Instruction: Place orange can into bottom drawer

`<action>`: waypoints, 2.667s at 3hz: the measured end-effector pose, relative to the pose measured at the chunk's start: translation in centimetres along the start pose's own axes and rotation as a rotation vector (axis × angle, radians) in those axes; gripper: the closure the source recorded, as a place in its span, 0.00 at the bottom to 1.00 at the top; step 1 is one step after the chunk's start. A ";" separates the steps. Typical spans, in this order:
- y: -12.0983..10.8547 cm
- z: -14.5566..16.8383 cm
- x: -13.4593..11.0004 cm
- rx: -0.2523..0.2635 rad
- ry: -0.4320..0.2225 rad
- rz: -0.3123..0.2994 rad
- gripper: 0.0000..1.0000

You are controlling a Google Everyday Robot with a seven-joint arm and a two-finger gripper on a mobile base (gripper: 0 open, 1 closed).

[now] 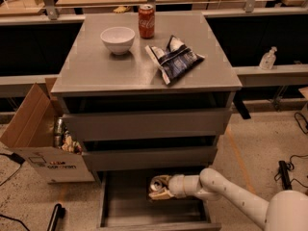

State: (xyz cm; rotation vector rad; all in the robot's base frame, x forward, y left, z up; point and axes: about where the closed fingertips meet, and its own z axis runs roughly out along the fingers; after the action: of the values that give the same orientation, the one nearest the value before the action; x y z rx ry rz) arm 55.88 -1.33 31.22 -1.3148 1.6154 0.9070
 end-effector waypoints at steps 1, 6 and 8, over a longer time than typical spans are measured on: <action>0.1 1.3 3.1 -0.007 0.028 -0.015 0.80; 0.6 1.5 6.9 -0.045 -0.009 -0.068 0.00; 1.0 -5.8 7.8 0.099 -0.094 0.016 0.00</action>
Offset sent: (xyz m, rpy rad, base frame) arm -0.0082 -0.0004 -0.0950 -0.0497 -0.0008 0.0745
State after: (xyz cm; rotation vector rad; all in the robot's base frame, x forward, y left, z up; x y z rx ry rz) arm 53.24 -9.33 26.22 -1.1765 1.5797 0.8740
